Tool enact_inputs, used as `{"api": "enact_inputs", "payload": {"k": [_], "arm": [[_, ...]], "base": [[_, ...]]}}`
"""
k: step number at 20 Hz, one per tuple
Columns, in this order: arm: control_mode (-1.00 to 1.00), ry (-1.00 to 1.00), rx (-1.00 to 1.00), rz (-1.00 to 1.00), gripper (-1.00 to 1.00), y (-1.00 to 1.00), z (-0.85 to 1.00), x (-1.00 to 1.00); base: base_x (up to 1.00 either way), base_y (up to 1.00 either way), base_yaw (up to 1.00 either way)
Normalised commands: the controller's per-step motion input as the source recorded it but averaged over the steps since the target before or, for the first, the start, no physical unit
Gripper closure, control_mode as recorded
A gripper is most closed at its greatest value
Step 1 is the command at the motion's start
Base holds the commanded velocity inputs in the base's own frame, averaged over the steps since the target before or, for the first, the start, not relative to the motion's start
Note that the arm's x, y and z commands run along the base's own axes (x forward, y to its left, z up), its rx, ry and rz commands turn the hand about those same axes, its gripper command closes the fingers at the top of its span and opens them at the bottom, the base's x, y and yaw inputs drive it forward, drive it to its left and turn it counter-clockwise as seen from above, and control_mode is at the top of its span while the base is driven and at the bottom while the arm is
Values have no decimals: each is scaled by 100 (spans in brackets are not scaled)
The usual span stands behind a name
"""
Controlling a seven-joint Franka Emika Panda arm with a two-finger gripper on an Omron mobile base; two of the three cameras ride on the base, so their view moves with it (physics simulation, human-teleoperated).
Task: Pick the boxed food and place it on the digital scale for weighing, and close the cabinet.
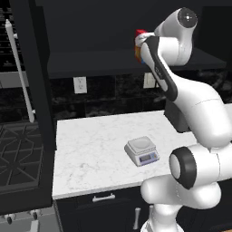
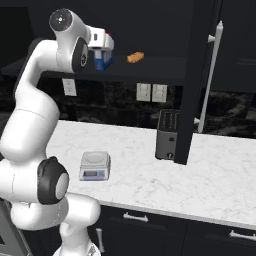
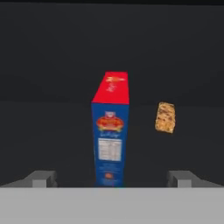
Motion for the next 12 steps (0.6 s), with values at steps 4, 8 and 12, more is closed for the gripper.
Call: {"api": "enact_inputs", "payload": {"k": [4,8,12], "arm": [[-100,0,0,0,-100,0,-4,48],[-100,0,0,0,-100,0,-12,43],[-100,0,0,0,-100,0,-14,39]], "base": [[0,0,0],[0,0,0],[0,0,0]]}}
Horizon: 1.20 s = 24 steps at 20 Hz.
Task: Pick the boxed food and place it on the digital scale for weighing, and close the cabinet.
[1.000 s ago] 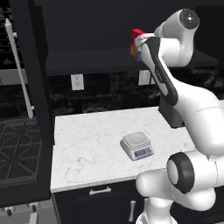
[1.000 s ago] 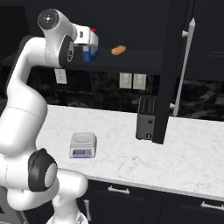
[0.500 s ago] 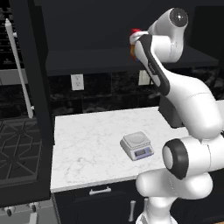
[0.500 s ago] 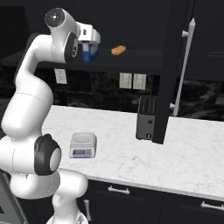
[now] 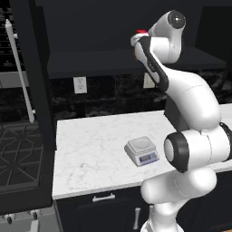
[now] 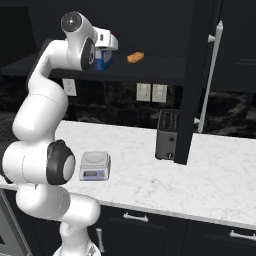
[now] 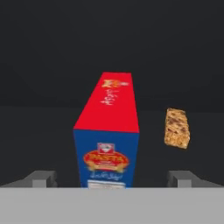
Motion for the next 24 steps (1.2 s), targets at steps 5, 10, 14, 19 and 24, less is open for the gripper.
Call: {"api": "enact_inputs", "payload": {"k": [5,10,14,19,24], "arm": [[-100,-3,0,0,-100,0,-12,31],[-100,-8,0,0,100,0,-17,26],[-100,-6,0,0,100,0,-8,11],[-100,-9,0,2,100,0,-16,0],[-100,-12,0,5,100,3,-15,-48]], "base": [[0,0,0],[0,0,0],[0,0,0],[0,0,0],[0,0,0]]}}
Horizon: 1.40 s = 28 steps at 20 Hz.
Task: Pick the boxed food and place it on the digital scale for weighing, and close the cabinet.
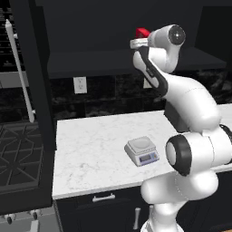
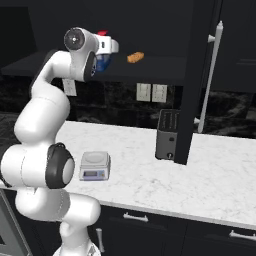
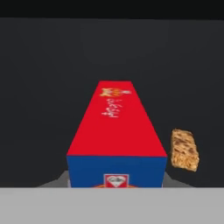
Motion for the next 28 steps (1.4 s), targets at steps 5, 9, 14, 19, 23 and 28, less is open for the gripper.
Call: {"api": "enact_inputs", "payload": {"k": [5,9,14,19,23,28], "arm": [[-100,0,0,5,100,-9,37,-99],[-100,-1,0,13,100,-17,16,-100],[-100,-1,0,19,100,-27,6,-100],[-100,3,0,35,100,-24,-26,-100],[-100,0,0,47,100,-1,-86,-100],[-100,-6,-6,40,100,10,-100,-59]], "base": [[0,0,0],[0,0,0],[0,0,0],[0,0,0],[0,0,0],[0,0,0]]}}
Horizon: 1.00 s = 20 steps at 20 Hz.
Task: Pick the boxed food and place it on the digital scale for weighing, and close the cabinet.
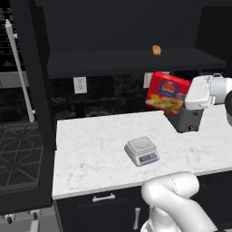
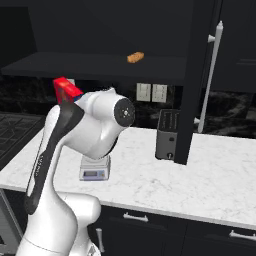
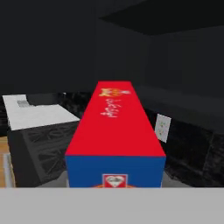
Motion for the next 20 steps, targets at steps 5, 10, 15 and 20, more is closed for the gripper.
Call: {"api": "enact_inputs", "payload": {"k": [5,10,15,20], "arm": [[-100,-2,-1,28,100,2,-100,0],[-100,27,0,12,100,0,-83,50],[-100,15,-2,2,100,0,-86,61],[-100,4,-4,0,100,0,-59,21]], "base": [[0,0,0],[0,0,0],[0,0,0],[0,0,0]]}}
